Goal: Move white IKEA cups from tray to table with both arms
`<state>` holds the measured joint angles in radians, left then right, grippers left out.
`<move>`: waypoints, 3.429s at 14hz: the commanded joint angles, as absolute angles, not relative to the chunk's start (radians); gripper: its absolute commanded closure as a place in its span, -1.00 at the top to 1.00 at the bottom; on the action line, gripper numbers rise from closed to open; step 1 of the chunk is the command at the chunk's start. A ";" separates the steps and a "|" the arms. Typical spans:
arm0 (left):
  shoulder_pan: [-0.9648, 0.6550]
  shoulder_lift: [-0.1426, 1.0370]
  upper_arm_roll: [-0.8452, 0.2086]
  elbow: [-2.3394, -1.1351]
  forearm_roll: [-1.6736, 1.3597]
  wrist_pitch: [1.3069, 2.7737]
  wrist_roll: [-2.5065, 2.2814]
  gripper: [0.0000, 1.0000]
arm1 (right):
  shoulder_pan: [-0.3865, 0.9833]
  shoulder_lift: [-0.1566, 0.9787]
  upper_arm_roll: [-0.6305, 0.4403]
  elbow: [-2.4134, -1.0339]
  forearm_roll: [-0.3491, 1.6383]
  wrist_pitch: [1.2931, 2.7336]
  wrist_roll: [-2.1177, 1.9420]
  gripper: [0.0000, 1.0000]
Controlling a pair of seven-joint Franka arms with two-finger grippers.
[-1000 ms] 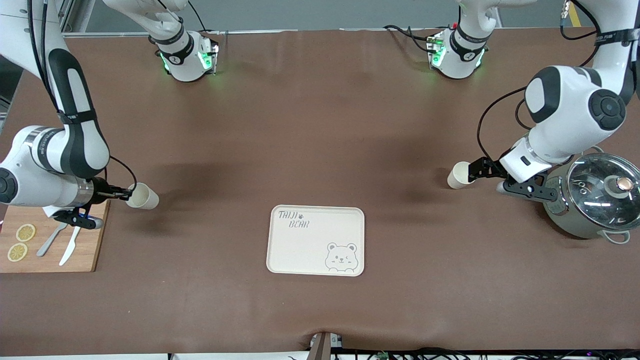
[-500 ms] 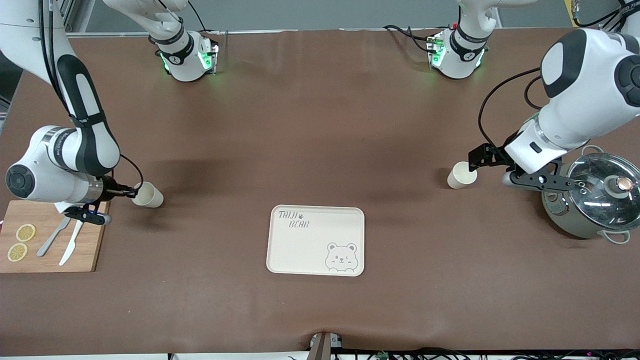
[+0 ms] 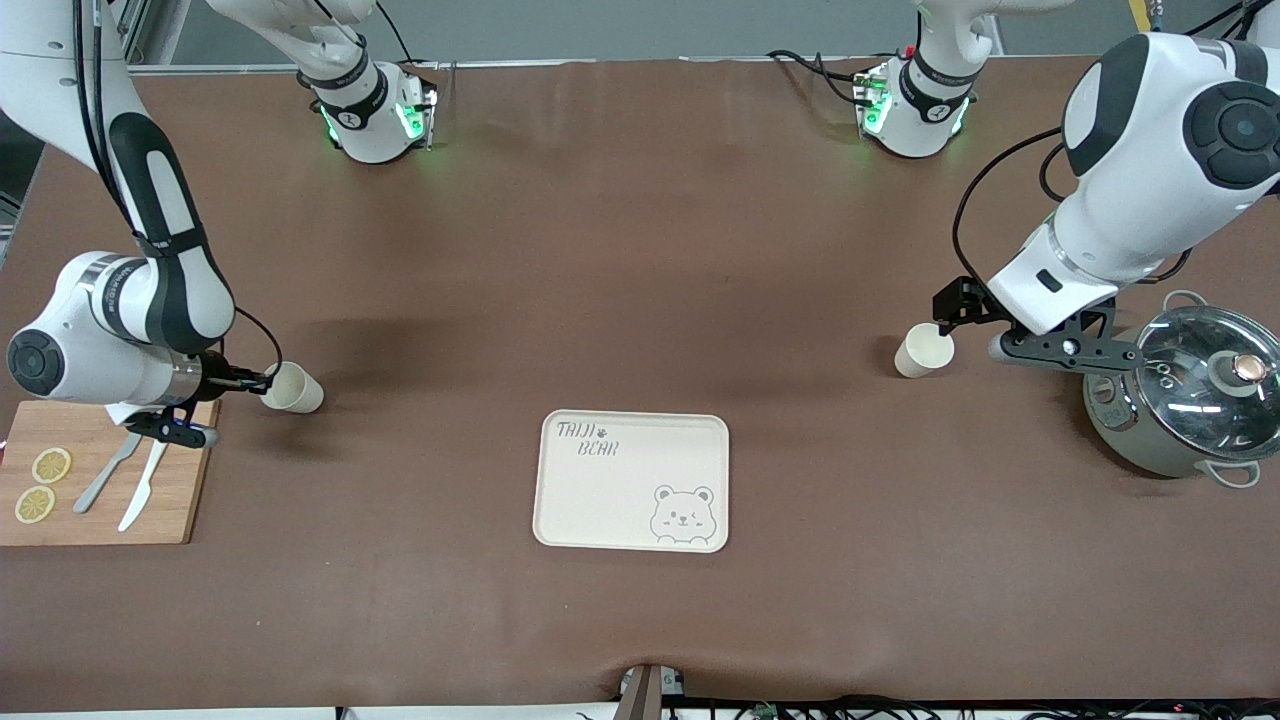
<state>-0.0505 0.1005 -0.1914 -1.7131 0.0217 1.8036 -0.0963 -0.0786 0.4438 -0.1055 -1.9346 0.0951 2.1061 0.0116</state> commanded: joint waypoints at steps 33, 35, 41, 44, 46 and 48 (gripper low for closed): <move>0.011 0.112 -0.189 -1.571 0.029 1.640 -0.141 1.00 | 0.034 0.402 -0.008 -1.169 0.028 1.464 0.163 1.00; 0.011 0.112 -0.189 -1.569 0.029 1.640 -0.143 1.00 | 0.034 0.387 -0.011 -1.151 0.023 1.402 0.163 1.00; 0.011 0.112 -0.189 -1.569 0.029 1.640 -0.140 1.00 | 0.041 0.180 -0.014 -1.360 0.035 1.458 0.155 1.00; 0.011 0.112 -0.189 -1.569 0.029 1.640 -0.144 1.00 | 0.052 0.049 -0.015 -1.527 0.032 1.546 0.153 1.00; 0.011 0.112 -0.189 -1.569 0.029 1.640 -0.144 1.00 | 0.049 0.025 -0.018 -1.535 0.032 1.534 0.152 1.00; 0.009 0.112 -0.189 -1.569 0.029 1.640 -0.149 1.00 | 0.049 0.012 -0.020 -1.534 0.031 1.526 0.123 1.00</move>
